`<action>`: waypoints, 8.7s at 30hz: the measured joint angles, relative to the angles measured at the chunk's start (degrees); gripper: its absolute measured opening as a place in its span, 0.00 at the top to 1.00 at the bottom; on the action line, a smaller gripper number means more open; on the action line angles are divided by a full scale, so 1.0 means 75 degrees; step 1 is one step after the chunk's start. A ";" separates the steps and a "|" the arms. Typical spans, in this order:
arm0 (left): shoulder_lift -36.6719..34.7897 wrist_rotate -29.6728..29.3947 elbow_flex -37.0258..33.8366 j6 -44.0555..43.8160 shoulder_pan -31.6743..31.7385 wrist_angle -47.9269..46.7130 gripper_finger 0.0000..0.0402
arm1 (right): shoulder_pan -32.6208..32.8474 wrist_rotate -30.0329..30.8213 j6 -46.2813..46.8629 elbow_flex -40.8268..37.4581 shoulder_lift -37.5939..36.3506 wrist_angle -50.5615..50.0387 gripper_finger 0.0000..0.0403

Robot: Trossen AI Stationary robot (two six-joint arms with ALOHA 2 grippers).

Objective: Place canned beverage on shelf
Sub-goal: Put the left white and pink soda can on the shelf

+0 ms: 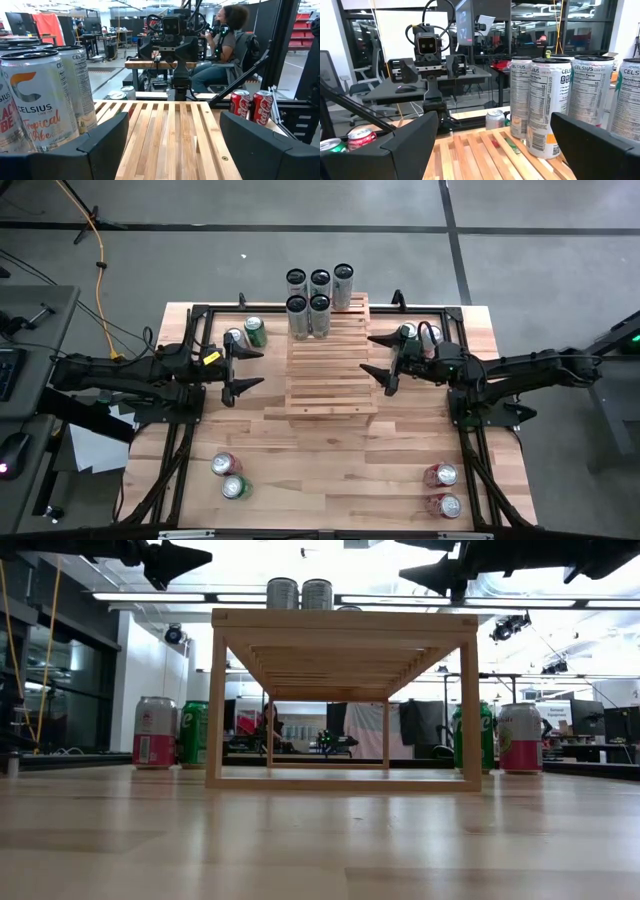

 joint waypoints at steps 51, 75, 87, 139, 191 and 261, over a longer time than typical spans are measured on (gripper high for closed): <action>0.1188 -0.4919 0.0450 -0.1873 0.1440 -0.2955 0.24 | -0.0009 0.0003 -0.0045 0.0003 0.0003 0.0006 0.07; 0.2506 -0.3643 0.0653 -0.2751 0.4097 -0.4211 0.24 | -0.0006 0.0003 0.0010 0.0003 0.0003 0.0003 0.07; 0.2573 -0.3400 0.0653 -0.2704 0.4095 -0.4495 0.24 | -0.0006 0.0003 0.0010 0.0003 0.0003 0.0003 0.07; 0.2573 -0.4909 0.0652 -0.3370 0.4132 -0.5149 0.24 | -0.0006 0.0003 0.0012 0.0006 0.0006 -0.0052 0.07; 0.2570 -0.3894 0.0070 -0.3114 0.4793 -0.3969 0.01 | -0.0006 0.0003 0.0022 0.0006 0.0006 -0.0114 0.07; -0.1621 0.6726 0.1303 -0.1223 0.1617 -0.3474 0.29 | -0.0006 0.0003 0.0036 0.0006 0.0006 -0.0055 0.07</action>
